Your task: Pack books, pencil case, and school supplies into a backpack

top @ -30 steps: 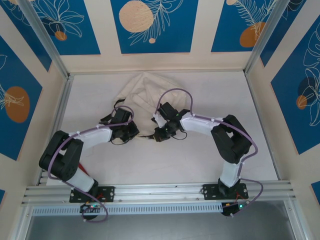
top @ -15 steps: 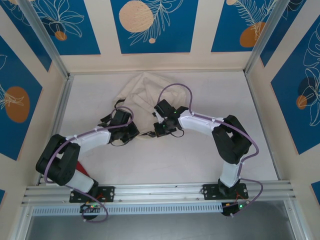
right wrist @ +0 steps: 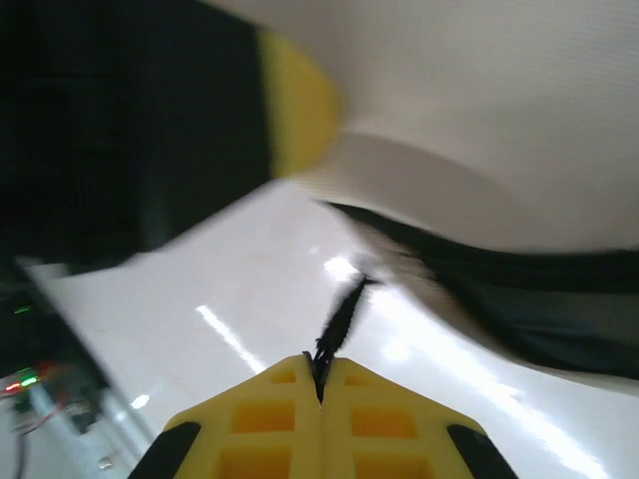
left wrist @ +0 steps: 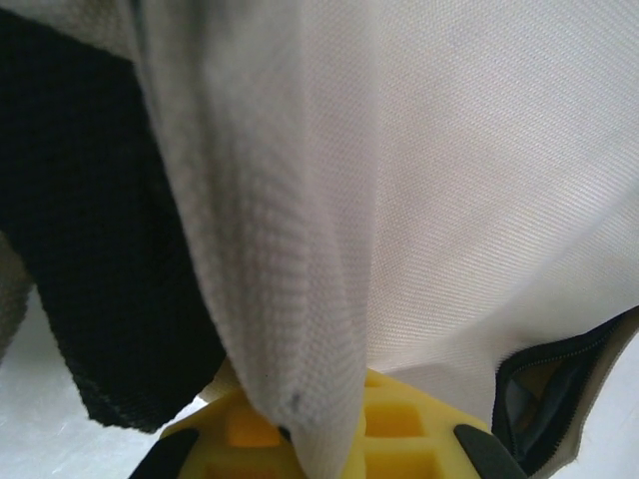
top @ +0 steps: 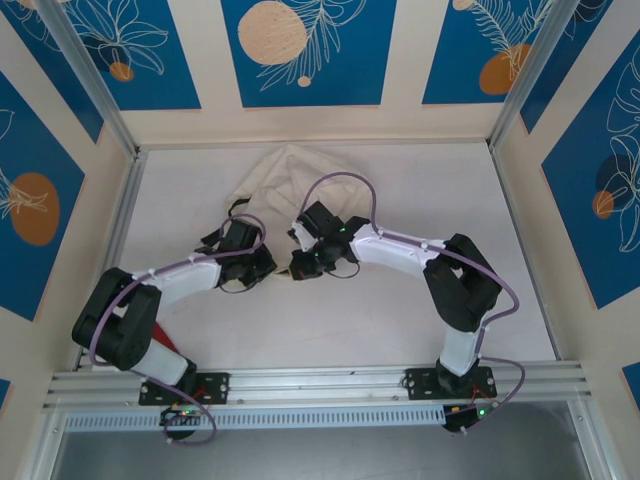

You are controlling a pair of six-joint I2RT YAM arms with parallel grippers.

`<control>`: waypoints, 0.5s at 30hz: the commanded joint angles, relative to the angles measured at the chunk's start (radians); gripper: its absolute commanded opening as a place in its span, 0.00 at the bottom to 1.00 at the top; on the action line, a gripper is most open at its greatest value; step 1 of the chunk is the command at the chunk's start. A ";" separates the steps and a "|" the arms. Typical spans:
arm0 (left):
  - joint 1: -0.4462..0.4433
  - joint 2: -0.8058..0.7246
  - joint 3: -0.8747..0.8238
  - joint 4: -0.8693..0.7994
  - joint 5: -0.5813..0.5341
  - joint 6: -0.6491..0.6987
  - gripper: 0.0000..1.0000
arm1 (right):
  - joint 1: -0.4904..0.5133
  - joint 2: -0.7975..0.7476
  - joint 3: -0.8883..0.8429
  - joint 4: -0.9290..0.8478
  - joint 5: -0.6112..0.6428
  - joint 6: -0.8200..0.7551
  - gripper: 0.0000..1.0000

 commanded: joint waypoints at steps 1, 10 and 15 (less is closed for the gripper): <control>0.006 0.029 0.015 0.025 0.033 -0.010 0.00 | 0.030 0.030 0.070 0.114 -0.174 0.072 0.00; 0.007 0.029 0.027 0.059 0.095 -0.022 0.00 | -0.035 -0.058 -0.076 0.186 -0.102 0.120 0.00; 0.011 -0.010 0.095 -0.092 0.102 0.088 0.24 | -0.145 -0.161 -0.208 0.148 -0.044 0.093 0.00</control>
